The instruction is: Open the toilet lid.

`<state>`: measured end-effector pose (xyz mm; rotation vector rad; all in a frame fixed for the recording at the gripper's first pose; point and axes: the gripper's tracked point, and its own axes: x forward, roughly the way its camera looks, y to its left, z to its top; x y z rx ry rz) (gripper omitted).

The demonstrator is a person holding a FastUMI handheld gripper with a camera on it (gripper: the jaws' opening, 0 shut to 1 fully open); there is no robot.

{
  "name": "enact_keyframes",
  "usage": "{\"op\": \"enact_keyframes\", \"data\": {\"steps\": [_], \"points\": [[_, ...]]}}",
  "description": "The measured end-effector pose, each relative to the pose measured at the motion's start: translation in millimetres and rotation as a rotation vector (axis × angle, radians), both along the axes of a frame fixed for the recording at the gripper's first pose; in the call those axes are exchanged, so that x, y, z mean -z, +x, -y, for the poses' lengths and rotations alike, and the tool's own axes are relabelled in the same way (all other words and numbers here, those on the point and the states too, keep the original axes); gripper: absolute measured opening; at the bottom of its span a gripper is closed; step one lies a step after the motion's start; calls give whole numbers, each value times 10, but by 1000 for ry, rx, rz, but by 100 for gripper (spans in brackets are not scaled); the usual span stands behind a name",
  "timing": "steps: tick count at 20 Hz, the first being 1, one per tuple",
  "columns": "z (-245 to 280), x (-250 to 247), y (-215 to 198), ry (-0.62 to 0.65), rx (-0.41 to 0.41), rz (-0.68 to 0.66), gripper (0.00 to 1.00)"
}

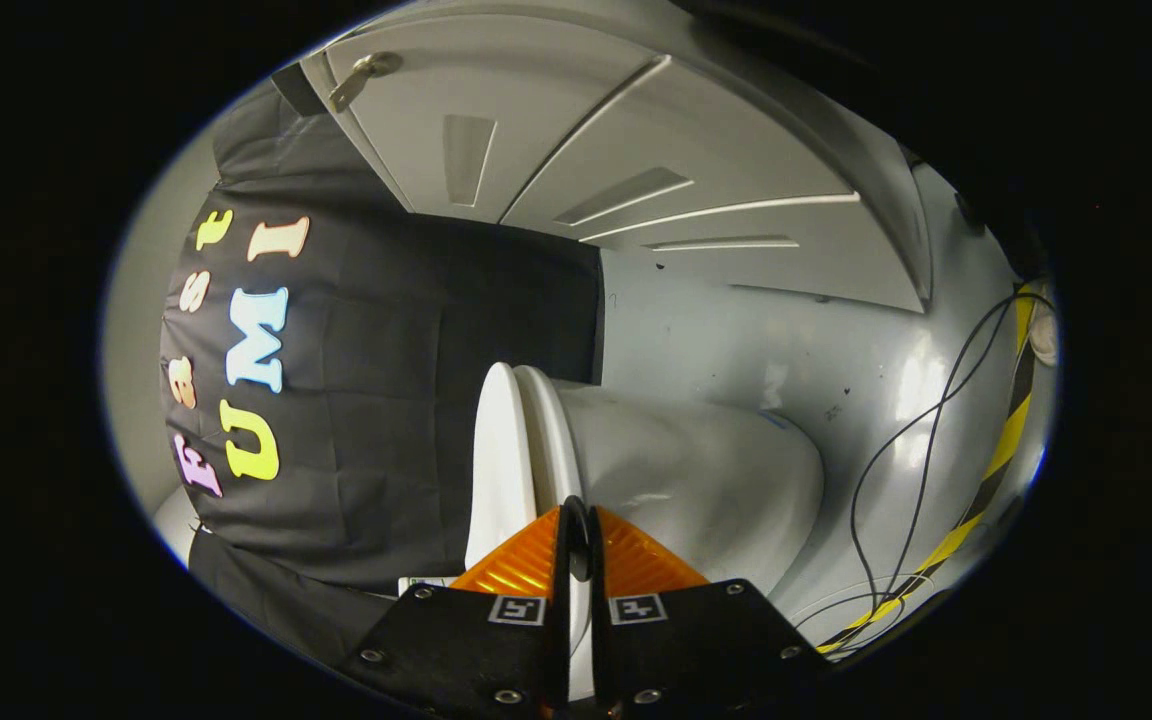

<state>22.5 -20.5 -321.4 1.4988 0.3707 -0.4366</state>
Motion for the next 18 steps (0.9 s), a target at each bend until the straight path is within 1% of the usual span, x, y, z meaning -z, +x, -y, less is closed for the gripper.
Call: {"op": "enact_keyframes", "data": {"steps": [3, 6, 7, 10, 13, 18], "points": [[11, -11, -1, -11, -1, 7, 3], [9, -24, 9, -12, -20, -6, 3], [12, -37, 11, -14, -28, -15, 1], [11, -41, 13, -10, -36, -57, 0], [13, -110, 2, -76, -80, -105, 0], [18, -282, 38, -85, -75, -117, 0]]}}
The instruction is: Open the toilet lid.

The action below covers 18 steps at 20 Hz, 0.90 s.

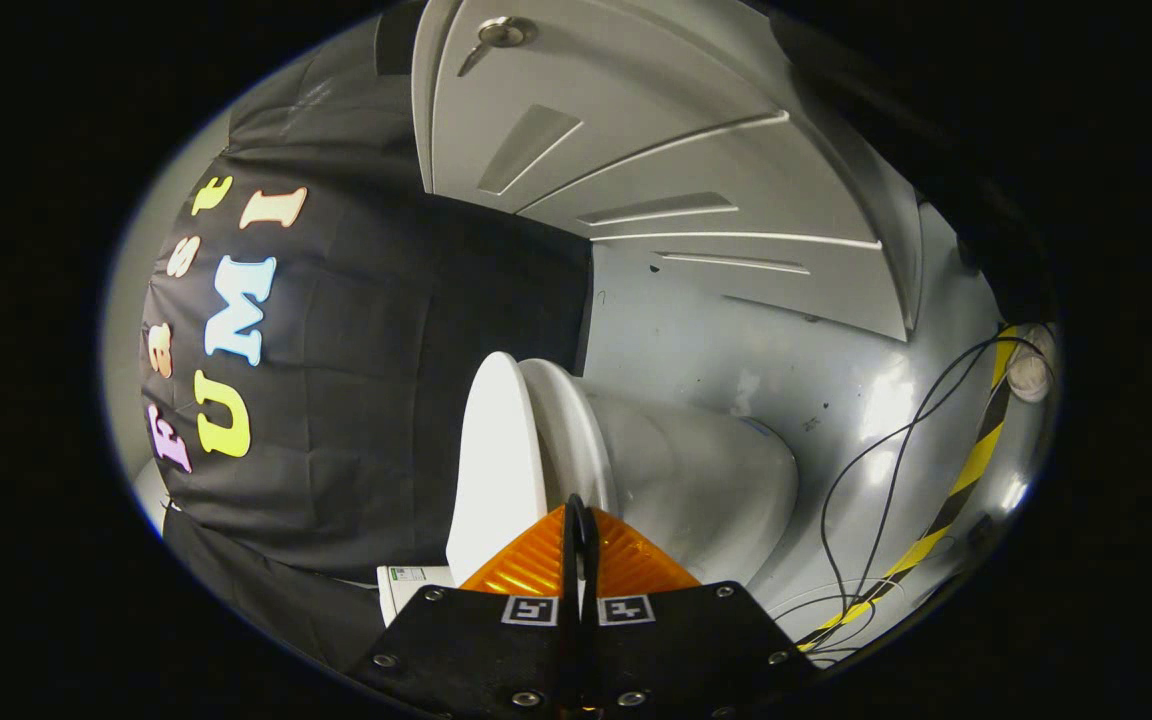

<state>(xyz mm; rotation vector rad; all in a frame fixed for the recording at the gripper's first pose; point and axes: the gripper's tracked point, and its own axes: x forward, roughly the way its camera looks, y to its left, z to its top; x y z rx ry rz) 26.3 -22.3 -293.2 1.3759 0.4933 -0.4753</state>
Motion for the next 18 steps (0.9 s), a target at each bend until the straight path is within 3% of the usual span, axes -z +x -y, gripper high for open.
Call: {"op": "enact_keyframes", "data": {"steps": [18], "points": [[-56, -702, 119, -103, -50, 45, 0]]}}
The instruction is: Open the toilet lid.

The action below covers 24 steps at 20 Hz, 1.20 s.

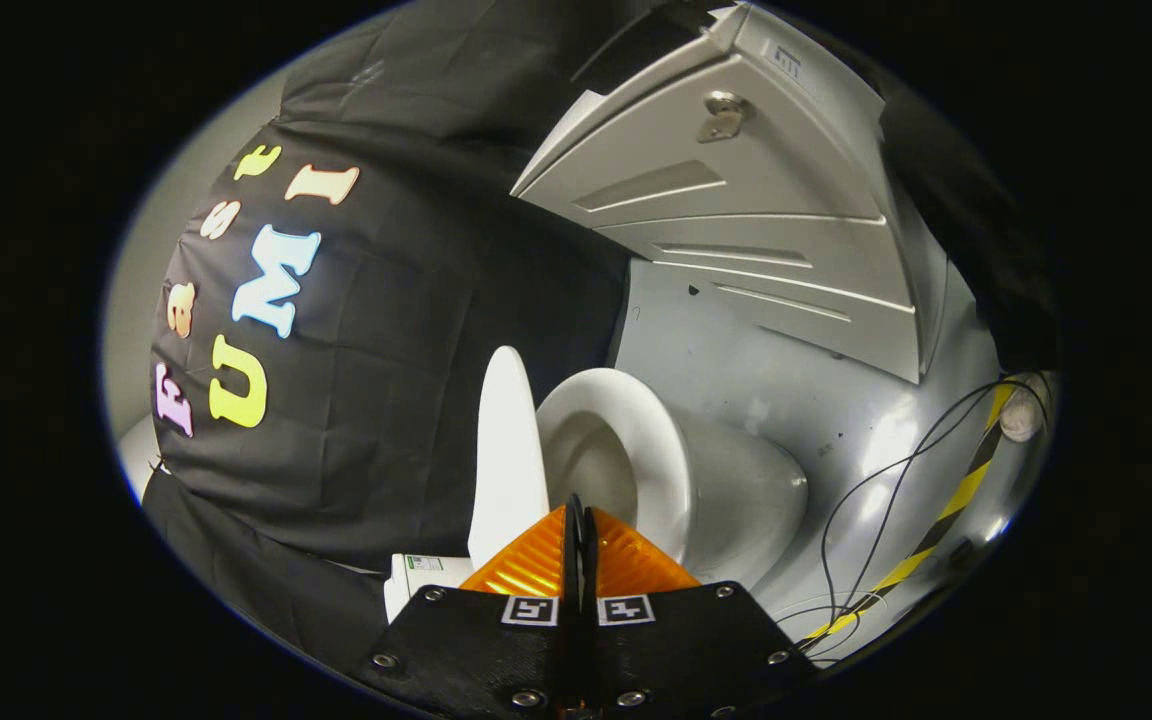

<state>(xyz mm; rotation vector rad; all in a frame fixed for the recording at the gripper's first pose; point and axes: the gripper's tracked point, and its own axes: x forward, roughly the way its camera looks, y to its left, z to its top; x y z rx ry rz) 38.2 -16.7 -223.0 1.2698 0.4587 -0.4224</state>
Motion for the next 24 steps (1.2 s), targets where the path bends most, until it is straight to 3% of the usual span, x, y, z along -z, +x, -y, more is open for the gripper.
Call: {"op": "enact_keyframes", "data": {"steps": [24], "points": [[-317, -904, 169, -97, -38, 120, 0]]}}
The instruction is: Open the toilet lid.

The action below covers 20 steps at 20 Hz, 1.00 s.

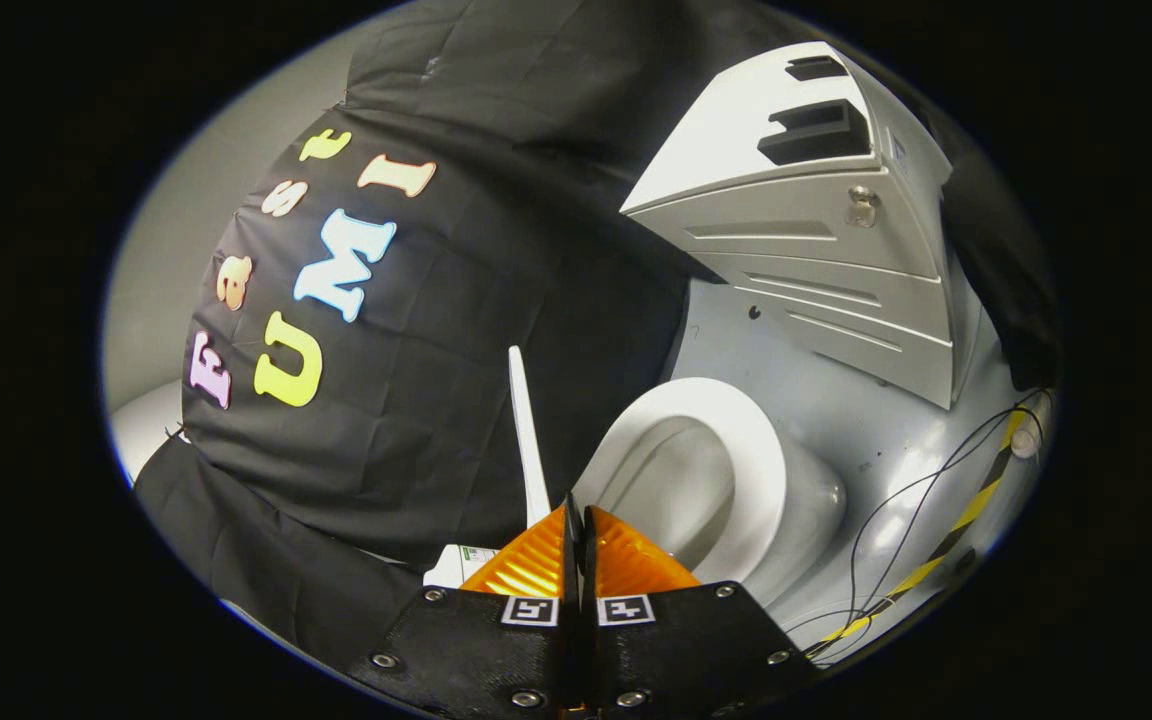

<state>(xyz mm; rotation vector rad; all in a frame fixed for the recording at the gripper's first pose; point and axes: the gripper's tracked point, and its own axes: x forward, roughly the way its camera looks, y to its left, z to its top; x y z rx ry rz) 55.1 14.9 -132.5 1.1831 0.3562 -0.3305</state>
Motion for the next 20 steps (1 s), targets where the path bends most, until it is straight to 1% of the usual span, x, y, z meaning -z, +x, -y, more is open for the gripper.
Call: {"op": "enact_keyframes", "data": {"steps": [4, 9, 20], "points": [[-39, -74, 10, 0, 4, 8, 0], [-172, -261, 74, -35, -10, 28, 0], [-319, -482, 98, -66, -2, 31, 0]]}}
